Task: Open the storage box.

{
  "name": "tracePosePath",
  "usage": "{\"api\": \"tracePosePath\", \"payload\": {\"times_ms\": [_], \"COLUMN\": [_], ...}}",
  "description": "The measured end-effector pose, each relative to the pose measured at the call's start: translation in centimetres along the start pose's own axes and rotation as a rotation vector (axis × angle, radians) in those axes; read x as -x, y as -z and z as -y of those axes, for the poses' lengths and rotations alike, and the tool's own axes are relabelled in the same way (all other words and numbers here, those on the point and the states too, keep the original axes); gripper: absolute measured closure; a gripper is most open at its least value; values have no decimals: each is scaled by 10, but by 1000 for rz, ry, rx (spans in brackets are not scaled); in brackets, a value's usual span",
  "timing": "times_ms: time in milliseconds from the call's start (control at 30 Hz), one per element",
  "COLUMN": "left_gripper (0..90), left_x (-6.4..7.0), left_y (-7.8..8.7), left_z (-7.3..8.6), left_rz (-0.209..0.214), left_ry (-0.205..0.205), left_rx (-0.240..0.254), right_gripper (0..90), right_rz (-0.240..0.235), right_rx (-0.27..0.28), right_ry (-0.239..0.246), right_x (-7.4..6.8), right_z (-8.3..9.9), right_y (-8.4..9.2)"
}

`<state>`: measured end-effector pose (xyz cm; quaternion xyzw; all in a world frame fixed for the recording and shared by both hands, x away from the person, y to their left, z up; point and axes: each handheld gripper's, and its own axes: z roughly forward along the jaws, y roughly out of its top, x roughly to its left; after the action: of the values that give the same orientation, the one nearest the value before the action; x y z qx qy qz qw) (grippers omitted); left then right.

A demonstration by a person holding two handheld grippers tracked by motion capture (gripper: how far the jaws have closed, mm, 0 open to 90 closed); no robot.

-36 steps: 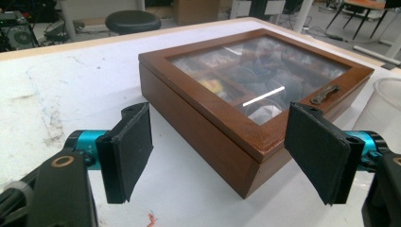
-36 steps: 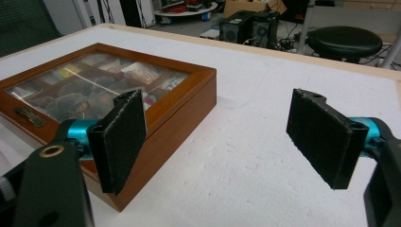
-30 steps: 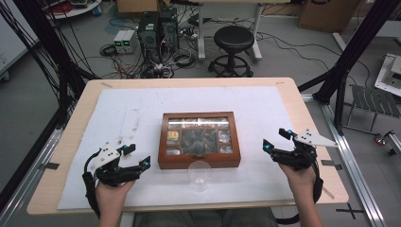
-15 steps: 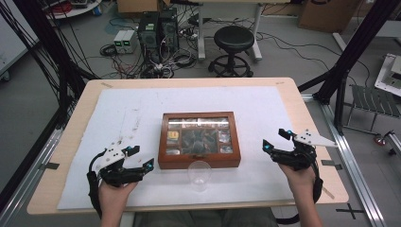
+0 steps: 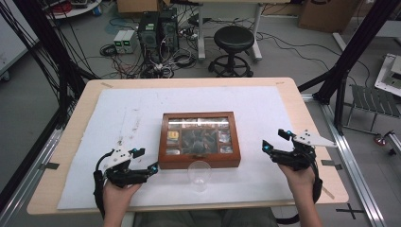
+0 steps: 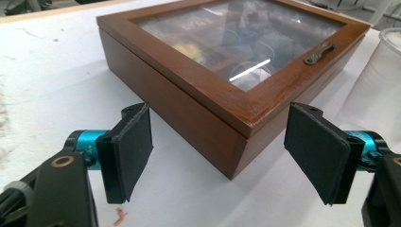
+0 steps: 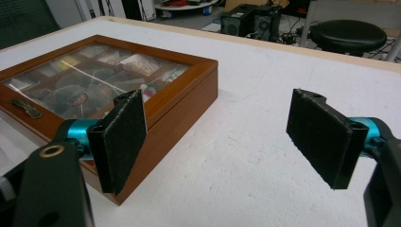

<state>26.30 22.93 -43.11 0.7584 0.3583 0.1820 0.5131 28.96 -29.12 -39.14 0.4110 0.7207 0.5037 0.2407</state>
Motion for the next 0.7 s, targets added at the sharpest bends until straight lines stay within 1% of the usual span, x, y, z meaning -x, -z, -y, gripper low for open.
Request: {"api": "tracePosePath", "payload": {"times_ms": [233,400,433,600,700], "left_gripper": [243,255,268,277,281], "left_x": [2,4,4,4,3], "left_y": [-8,-14,-16,-19,-23], "left_z": [4,6,7,9,10], "left_rz": [23,36,38,42,48], "left_ry": [3,-4,-3,9,15], "left_rx": [-27,-43,-47,-57,-72], "right_gripper": [213,213,213,213,213], "right_rz": [-1,-2,-3,-3,-2], "right_rx": [-1,-4,-6,-8,-10], "right_ry": [-2,-1,2,0,-2], "right_x": [1,0,0,0,0], "right_z": [1,1,1,2,2], "right_y": [0,-1,-1,-1,-1]}}
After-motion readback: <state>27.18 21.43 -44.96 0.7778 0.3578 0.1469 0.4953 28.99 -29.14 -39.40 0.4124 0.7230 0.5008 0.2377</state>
